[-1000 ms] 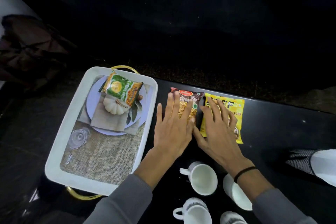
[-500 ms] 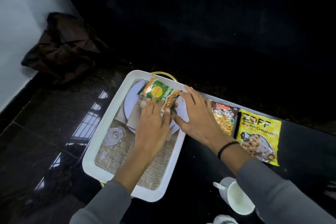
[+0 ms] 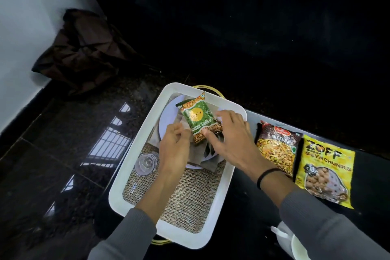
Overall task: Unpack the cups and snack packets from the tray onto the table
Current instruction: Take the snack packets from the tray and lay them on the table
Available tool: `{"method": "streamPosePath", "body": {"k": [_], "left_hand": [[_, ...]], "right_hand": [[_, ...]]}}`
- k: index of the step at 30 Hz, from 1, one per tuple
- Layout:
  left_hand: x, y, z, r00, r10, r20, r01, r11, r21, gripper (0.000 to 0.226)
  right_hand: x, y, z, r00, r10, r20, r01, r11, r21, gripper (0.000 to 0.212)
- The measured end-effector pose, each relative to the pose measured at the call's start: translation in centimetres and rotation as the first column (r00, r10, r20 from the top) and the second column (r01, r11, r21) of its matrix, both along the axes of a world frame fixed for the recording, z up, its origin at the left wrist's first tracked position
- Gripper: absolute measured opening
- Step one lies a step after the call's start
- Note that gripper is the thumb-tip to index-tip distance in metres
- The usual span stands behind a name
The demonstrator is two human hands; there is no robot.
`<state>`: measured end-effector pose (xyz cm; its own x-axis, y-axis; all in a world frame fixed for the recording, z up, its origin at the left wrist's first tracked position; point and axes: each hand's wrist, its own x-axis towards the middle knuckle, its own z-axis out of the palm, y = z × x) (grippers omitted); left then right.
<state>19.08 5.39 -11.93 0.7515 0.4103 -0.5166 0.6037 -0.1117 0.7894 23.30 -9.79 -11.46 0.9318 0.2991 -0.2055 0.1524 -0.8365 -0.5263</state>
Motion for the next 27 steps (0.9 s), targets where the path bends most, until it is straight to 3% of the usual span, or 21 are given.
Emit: {"method": "streamPosePath", "body": {"k": [5, 9, 14, 17, 21, 27], "left_hand": [[1.8, 0.5, -0.6, 0.990, 0.138, 0.031, -0.132, 0.980, -0.151, 0.026], [3.1, 0.4, -1.0, 0.997, 0.074, -0.014, -0.075, 0.967, -0.245, 0.038], [2.4, 1.0, -0.8, 0.998, 0.052, -0.023, -0.057, 0.926, -0.372, 0.037], [1.3, 1.4, -0.2, 0.999, -0.032, -0.001, 0.028, 0.903, -0.429, 0.049], [0.6, 1.1, 0.8, 0.984, -0.141, 0.110, 0.177, 0.859, -0.481, 0.054], [0.0, -1.5, 3.1, 0.937, -0.298, 0.184, 0.350, 0.831, -0.432, 0.040]], "right_hand": [[1.1, 1.7, -0.5, 0.961, -0.146, -0.234, 0.203, 0.949, 0.240, 0.050], [1.2, 2.8, -0.9, 0.905, -0.210, -0.370, 0.339, 0.882, 0.328, 0.046], [-0.3, 2.1, -0.7, 0.823, -0.219, -0.524, 0.489, 0.742, 0.459, 0.068], [-0.7, 1.0, -0.4, 0.778, -0.150, -0.610, 0.541, 0.655, 0.528, 0.071], [-1.5, -0.9, 0.0, 0.778, -0.092, -0.621, 0.537, 0.609, 0.583, 0.062], [-3.3, -5.1, 1.3, 0.801, -0.115, -0.588, 0.549, 0.534, 0.643, 0.048]]}}
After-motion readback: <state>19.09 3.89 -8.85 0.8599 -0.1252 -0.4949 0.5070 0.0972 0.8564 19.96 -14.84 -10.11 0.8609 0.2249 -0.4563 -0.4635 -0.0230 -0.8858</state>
